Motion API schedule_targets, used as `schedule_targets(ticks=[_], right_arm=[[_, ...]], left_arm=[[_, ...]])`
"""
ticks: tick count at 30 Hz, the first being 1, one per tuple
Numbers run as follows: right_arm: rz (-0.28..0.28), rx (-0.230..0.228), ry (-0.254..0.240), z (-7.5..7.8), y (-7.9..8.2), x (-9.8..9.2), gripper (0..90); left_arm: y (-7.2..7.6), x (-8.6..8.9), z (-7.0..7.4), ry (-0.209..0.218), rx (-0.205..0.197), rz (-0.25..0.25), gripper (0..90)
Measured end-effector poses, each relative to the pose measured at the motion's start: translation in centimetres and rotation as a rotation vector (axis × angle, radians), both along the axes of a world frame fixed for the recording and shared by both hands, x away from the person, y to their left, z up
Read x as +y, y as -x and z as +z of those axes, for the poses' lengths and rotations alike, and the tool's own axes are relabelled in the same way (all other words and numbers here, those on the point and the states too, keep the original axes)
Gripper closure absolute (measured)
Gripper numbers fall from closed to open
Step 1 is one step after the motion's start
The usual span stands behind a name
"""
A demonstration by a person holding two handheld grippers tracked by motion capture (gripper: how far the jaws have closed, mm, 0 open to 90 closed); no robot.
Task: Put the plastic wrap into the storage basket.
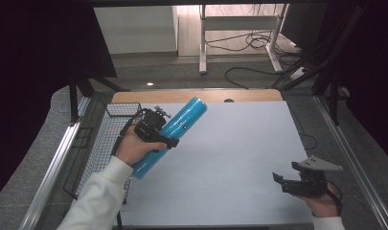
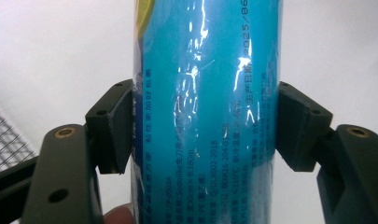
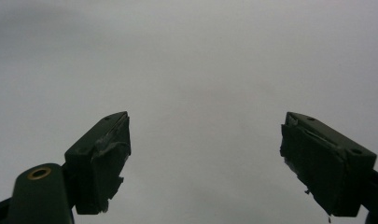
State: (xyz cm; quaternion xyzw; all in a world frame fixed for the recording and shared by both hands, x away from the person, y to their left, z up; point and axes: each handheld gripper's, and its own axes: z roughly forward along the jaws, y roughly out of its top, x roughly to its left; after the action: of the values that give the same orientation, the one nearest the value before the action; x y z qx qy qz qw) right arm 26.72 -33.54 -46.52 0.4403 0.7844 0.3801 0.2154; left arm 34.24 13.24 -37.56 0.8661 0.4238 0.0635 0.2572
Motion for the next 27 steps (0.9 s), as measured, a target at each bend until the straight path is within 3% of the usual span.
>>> schedule_targets(ticks=[5,16,27], right_arm=[[0.002,0.003,0.004,0.0,-0.1,0.1,16.5],[0.009,0.008,0.012,-0.2,-0.2,0.5,16.4],[0.01,0.007,0.016,-0.2,-0.2,0.5,16.3]], left_arm=[[0.1,1.5,0.1,-0.013,0.008,0.03,31.7],[0.0,5.0,0.4,0.005,0.004,0.119,31.7],[-0.3,7.5,0.5,-0.007,0.021,0.191,31.8]])
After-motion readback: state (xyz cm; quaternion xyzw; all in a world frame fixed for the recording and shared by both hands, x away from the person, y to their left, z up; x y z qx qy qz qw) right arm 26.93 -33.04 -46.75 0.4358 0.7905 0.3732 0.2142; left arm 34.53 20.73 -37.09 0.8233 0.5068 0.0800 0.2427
